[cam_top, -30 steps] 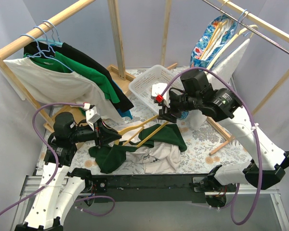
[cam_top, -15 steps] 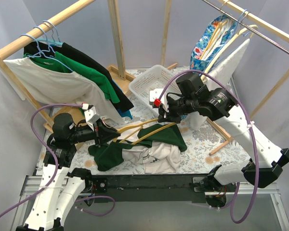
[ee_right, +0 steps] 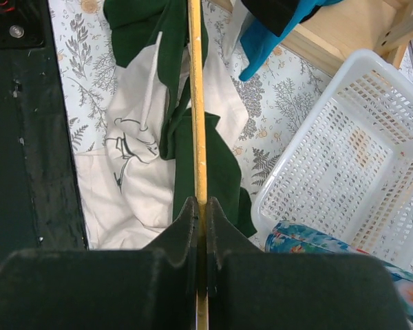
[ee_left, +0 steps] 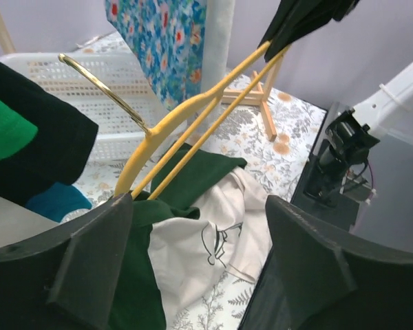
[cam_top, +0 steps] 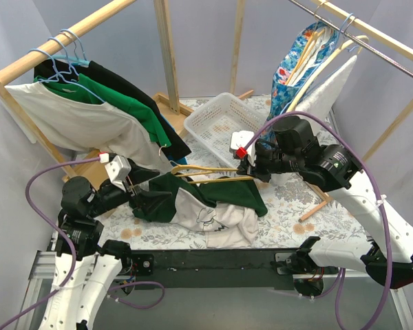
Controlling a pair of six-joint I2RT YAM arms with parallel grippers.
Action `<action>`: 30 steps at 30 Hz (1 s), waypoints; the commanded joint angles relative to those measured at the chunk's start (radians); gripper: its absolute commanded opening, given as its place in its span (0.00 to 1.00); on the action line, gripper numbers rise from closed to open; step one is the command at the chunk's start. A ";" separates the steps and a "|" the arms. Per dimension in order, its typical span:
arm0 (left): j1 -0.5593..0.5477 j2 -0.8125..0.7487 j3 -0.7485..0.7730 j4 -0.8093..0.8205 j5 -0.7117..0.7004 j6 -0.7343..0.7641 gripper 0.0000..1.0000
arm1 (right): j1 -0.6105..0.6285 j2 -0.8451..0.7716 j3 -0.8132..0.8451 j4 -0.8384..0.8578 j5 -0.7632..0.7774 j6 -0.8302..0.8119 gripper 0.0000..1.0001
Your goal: Remove the t-shirt from the hanger
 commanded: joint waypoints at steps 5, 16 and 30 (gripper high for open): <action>0.001 -0.040 0.055 0.116 -0.213 -0.103 0.82 | -0.002 -0.036 -0.037 0.128 0.038 0.059 0.01; 0.001 0.099 0.086 0.298 -0.381 -0.262 0.68 | -0.002 -0.058 -0.090 0.131 -0.036 0.052 0.01; 0.000 0.171 0.012 0.344 -0.487 -0.305 0.38 | -0.001 -0.125 -0.139 0.118 -0.171 0.038 0.01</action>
